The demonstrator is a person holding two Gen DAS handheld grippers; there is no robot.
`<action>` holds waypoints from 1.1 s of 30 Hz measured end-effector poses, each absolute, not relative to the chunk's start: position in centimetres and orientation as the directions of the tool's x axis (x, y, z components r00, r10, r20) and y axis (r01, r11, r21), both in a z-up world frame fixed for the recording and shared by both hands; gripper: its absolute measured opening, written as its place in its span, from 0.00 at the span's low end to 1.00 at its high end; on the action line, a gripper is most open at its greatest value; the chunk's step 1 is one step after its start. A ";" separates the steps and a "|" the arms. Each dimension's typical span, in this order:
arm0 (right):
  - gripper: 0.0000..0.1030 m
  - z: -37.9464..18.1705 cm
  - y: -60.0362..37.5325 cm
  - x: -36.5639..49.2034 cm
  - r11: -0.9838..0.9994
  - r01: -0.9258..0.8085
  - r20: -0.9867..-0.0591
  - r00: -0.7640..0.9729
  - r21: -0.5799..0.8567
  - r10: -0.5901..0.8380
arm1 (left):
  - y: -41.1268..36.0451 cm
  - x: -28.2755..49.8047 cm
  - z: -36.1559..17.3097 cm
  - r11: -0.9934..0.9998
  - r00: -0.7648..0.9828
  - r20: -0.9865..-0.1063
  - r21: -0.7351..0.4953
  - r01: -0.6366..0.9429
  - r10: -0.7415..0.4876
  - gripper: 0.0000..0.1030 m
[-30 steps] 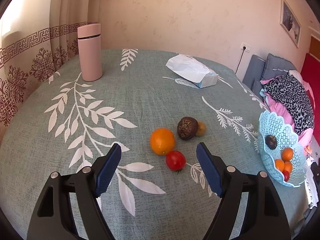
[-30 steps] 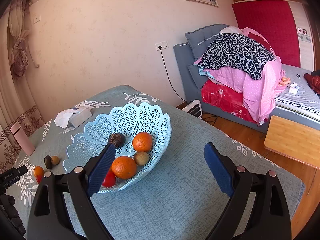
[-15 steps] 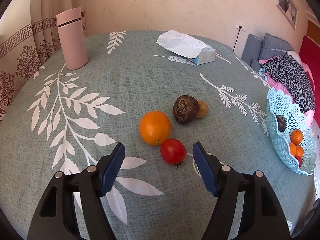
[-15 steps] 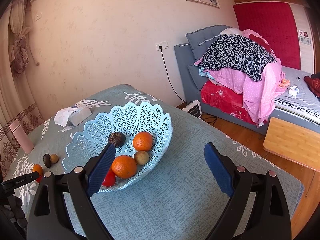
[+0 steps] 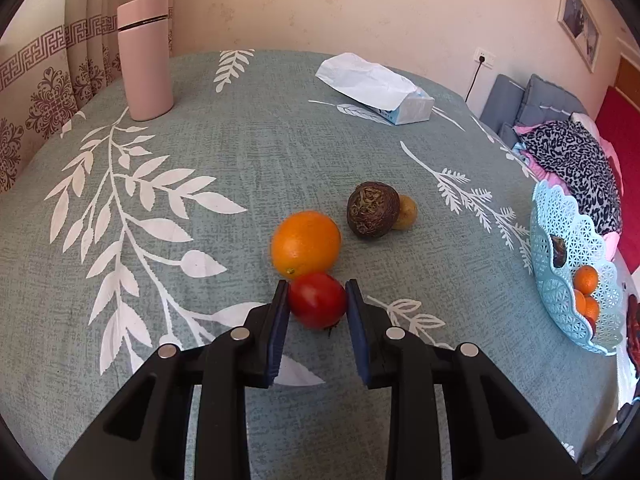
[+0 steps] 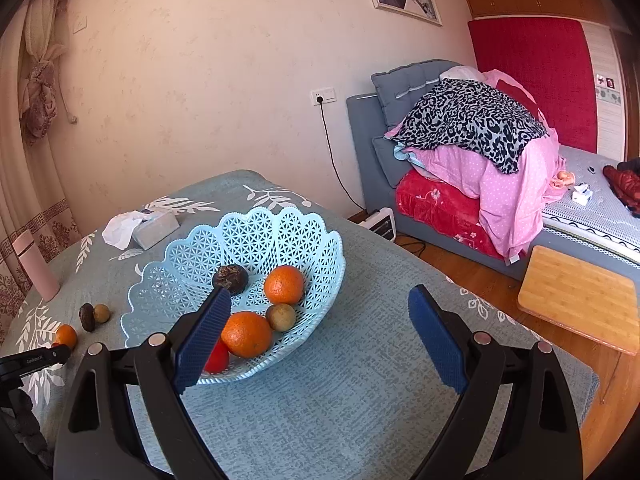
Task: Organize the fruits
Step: 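Move the left tool to the red tomato and close around it, then lift the tomato with the left tool while the right tool grasps an orange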
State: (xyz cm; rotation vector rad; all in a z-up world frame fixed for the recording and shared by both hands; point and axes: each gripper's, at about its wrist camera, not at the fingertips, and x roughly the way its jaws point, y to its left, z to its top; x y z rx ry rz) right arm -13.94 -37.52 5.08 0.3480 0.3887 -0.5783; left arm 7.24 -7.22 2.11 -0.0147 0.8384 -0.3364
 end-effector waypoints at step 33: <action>0.57 3.8 -15.8 9.3 0.971 -0.113 -0.741 0.630 0.210 0.233 | 1.0 4.2 2.8 0.986 0.746 -0.656 -0.167 0.008 -0.118 0.28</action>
